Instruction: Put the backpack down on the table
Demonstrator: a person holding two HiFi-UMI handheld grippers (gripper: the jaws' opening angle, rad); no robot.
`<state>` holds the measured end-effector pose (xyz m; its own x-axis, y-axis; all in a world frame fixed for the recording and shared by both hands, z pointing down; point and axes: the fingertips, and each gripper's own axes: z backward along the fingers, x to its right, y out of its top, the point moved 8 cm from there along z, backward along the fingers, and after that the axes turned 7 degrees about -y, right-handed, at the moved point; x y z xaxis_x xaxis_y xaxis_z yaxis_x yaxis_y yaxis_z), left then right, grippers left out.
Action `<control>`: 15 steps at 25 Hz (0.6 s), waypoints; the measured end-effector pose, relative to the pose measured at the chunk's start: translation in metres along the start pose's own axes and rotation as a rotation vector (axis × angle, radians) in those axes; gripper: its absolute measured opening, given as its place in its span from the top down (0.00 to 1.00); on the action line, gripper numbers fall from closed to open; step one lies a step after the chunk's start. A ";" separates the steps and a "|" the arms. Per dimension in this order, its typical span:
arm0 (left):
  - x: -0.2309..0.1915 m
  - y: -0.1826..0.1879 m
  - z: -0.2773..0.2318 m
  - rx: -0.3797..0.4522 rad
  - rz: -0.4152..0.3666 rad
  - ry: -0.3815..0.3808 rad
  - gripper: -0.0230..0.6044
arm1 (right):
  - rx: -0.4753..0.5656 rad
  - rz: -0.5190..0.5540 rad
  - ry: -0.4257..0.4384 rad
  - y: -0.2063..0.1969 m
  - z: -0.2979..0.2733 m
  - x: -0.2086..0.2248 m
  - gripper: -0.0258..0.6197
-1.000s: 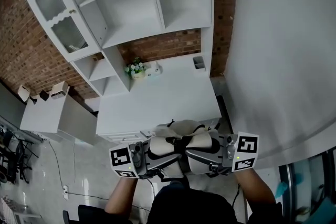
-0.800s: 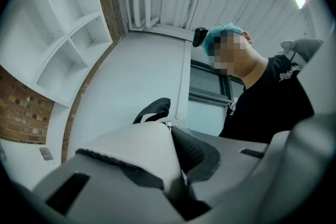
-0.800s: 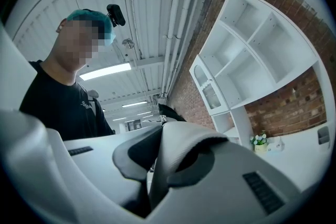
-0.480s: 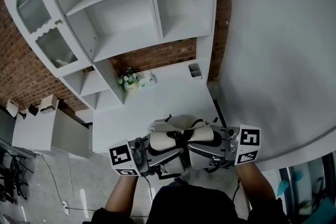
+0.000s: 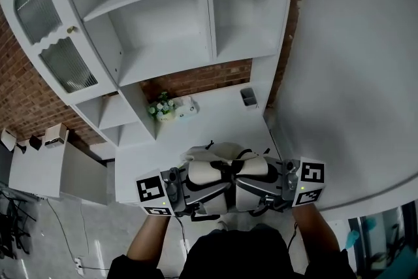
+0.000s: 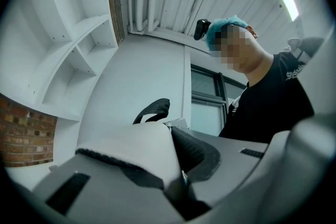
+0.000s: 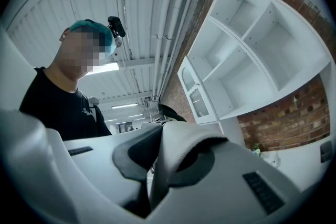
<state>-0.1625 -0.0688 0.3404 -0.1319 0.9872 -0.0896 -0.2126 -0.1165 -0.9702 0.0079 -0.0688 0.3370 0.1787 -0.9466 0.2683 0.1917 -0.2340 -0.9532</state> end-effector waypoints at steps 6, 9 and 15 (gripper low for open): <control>-0.024 0.006 0.011 -0.006 -0.012 0.017 0.88 | 0.012 -0.023 -0.006 0.004 -0.016 0.024 0.88; -0.036 0.008 0.017 0.004 -0.010 0.045 0.88 | 0.015 -0.035 0.010 0.007 -0.024 0.039 0.88; -0.075 0.006 0.024 0.021 0.008 0.098 0.88 | -0.011 -0.035 0.062 0.012 -0.035 0.085 0.88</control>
<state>-0.1767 -0.1467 0.3463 -0.0385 0.9920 -0.1202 -0.2320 -0.1258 -0.9645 -0.0088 -0.1594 0.3435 0.1119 -0.9495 0.2931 0.1866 -0.2696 -0.9447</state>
